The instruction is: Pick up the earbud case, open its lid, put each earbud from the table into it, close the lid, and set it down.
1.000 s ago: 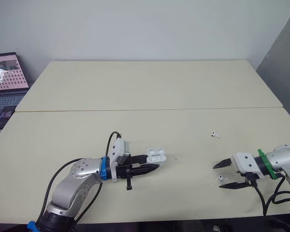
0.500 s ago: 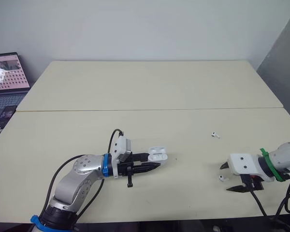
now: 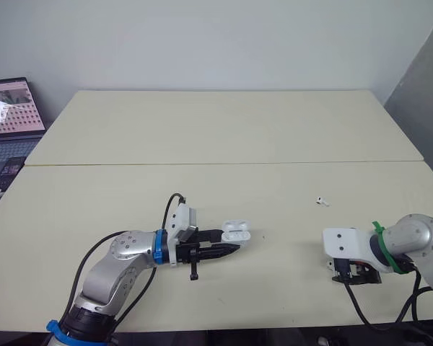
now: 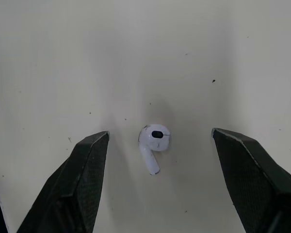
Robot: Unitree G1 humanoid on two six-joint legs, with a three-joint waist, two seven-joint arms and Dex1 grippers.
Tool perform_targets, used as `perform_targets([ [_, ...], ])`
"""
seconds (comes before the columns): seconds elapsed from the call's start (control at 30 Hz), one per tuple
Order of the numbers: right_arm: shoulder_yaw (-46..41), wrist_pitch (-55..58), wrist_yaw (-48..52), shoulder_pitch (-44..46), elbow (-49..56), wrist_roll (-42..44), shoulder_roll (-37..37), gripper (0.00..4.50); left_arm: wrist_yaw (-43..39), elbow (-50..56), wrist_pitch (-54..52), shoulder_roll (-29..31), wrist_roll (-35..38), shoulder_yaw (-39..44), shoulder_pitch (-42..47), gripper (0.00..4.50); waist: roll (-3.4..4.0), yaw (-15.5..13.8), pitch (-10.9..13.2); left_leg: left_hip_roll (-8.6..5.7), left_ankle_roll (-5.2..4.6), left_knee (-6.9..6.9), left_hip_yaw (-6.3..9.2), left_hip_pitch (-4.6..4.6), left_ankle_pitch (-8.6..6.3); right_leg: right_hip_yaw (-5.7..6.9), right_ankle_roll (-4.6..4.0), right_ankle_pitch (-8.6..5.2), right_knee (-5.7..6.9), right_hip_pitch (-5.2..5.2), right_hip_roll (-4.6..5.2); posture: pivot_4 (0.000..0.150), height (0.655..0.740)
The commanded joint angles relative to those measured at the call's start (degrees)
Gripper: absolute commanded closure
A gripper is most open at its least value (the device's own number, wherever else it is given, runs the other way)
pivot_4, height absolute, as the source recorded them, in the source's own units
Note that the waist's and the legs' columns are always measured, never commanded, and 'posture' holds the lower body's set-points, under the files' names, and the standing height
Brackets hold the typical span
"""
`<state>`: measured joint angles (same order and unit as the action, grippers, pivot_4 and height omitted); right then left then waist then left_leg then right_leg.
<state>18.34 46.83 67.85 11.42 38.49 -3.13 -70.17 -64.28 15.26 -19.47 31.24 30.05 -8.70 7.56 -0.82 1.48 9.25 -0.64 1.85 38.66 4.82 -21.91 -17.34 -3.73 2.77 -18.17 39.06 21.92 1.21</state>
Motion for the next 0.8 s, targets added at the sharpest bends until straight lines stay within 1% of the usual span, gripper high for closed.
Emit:
perform_targets([
  [0.03,1.1,0.3,-0.1,1.3,0.9,-1.4,-1.1,0.97,-0.2,0.9,0.5,0.0,-0.1,-0.1,0.6,3.72,0.0,0.0,0.0,0.0,0.0,0.0,0.0,0.0,0.0,0.01,0.0,0.0,0.0,0.0,0.0,0.15,0.74],
  [0.3,2.3,1.4,-0.9,1.4,0.4,-2.0,-1.0,0.97,0.1,1.2,0.0,0.0,0.2,-0.1,-0.1,3.72,0.0,0.0,0.0,0.0,0.0,0.0,0.01,0.0,0.0,0.02,0.0,0.0,0.0,0.0,0.0,0.15,0.74],
  [0.4,2.2,1.7,-0.9,1.0,0.9,-1.8,-1.0,1.52,-0.2,1.5,-0.2,0.2,0.3,-0.1,-0.5,3.72,0.0,0.0,0.0,0.0,0.0,0.01,0.01,0.0,0.0,0.02,0.0,0.0,0.0,0.0,0.0,0.15,0.74],
  [0.63,2.1,1.9,-1.1,1.1,1.3,-1.6,-0.7,4.06,-0.5,0.5,0.6,0.1,-0.8,-0.6,0.1,3.72,0.0,0.0,0.0,0.0,0.0,0.04,0.0,0.01,0.0,0.03,-0.03,0.02,0.01,0.0,0.0,0.15,0.74],
  [0.8,0.6,1.8,-1.8,0.9,1.2,-1.3,-0.8,4.11,0.3,0.5,0.7,-0.6,-2.1,-1.3,0.4,3.72,0.0,0.0,0.0,0.0,0.0,0.04,0.0,0.0,0.0,0.05,-0.03,0.02,0.01,0.0,0.0,0.15,0.74],
])
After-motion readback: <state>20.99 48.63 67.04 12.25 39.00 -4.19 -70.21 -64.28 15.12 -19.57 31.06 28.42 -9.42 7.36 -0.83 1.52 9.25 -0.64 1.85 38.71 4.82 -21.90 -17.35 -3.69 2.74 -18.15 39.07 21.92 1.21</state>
